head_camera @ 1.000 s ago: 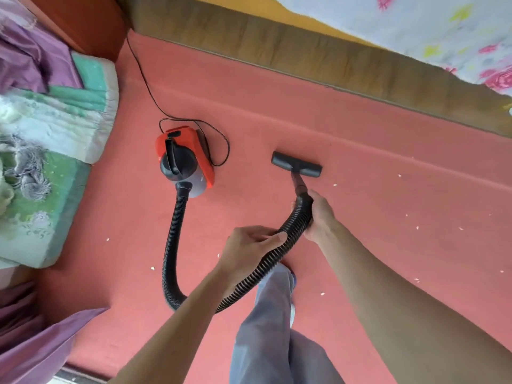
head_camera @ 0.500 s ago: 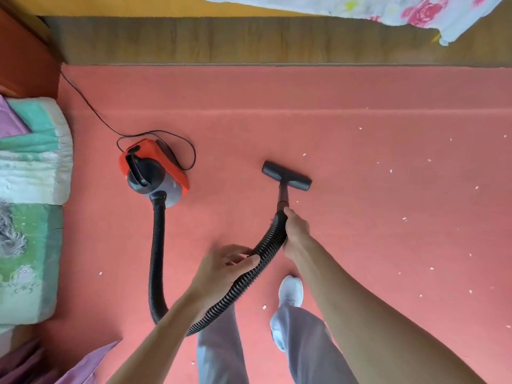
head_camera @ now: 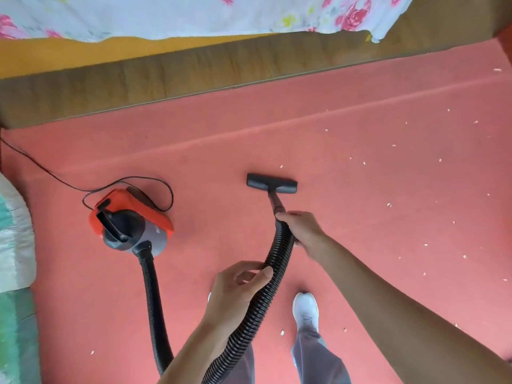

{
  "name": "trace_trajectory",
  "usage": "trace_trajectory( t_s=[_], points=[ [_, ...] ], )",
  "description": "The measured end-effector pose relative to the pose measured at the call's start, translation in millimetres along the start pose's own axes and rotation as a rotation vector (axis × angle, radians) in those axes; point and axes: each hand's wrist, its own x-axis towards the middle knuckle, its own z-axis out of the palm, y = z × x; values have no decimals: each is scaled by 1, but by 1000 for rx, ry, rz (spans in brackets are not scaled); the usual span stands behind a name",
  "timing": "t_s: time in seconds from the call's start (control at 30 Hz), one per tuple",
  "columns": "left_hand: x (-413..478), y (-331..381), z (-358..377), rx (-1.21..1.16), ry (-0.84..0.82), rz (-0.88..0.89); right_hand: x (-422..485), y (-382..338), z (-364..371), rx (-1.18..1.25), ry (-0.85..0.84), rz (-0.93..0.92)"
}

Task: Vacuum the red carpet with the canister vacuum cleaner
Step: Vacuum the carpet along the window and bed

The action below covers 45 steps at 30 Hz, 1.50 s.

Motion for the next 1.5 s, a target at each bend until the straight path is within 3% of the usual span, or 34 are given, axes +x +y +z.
trace_trajectory(
  t_s=[0.13,0.43,0.6,0.87,1.07,1.27,1.5],
  points=[
    [0,6,-10,31,-27,-29,2,2,7,-69,27,33],
    [58,18,4,-1,88,-57,58,-26,27,-83,149,-79],
    [58,23,23,-58,58,-116,68,-21,10,46,124,-36],
    [34,21,28,89,-112,-91,17,14,-35,297,106,16],
    [42,33,31,73,-107,-116,39,7,-28,583,58,179],
    [57,46,31,22,-39,-147,55,-15,-23,846,-97,261],
    [30,53,3,65,-189,-92,-1,-5,-27,1059,-194,239]
  ],
)
